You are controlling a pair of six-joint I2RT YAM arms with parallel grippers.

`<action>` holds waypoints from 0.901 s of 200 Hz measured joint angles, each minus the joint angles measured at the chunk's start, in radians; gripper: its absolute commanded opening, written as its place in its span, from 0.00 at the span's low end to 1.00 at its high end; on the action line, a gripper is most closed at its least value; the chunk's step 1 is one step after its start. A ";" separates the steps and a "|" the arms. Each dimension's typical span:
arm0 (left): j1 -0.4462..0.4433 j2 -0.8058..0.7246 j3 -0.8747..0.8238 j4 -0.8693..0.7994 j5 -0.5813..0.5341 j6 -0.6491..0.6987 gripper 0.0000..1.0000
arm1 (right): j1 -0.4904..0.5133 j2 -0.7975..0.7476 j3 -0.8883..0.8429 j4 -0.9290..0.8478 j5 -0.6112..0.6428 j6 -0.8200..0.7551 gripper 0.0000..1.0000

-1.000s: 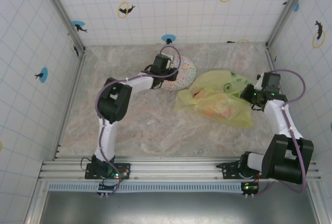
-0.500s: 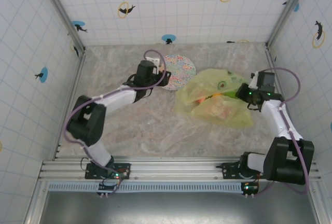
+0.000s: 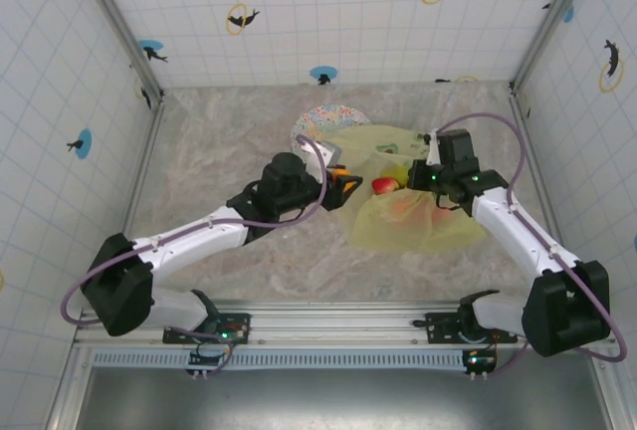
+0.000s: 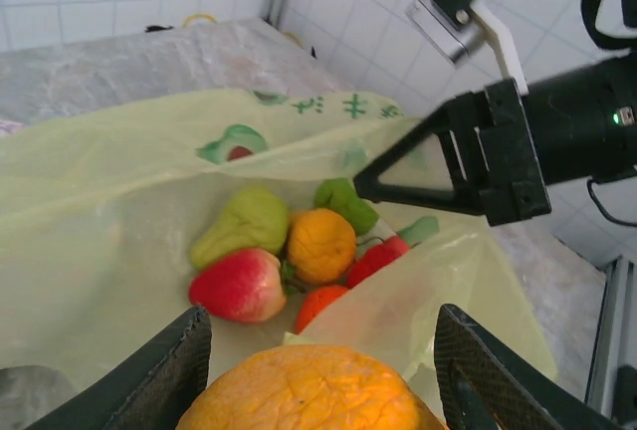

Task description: Place the fruits into the plastic bag

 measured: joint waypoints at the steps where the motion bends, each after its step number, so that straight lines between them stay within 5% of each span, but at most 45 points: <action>1: 0.000 0.001 0.000 0.000 0.000 0.000 0.40 | 0.002 0.001 0.001 0.000 0.001 0.000 0.00; 92: 0.001 0.483 0.288 -0.014 -0.102 0.031 0.42 | 0.011 0.003 0.015 -0.003 0.023 0.000 0.00; 180: 0.000 0.764 0.476 0.158 -0.121 -0.085 0.48 | 0.011 0.003 0.015 -0.003 0.025 0.000 0.00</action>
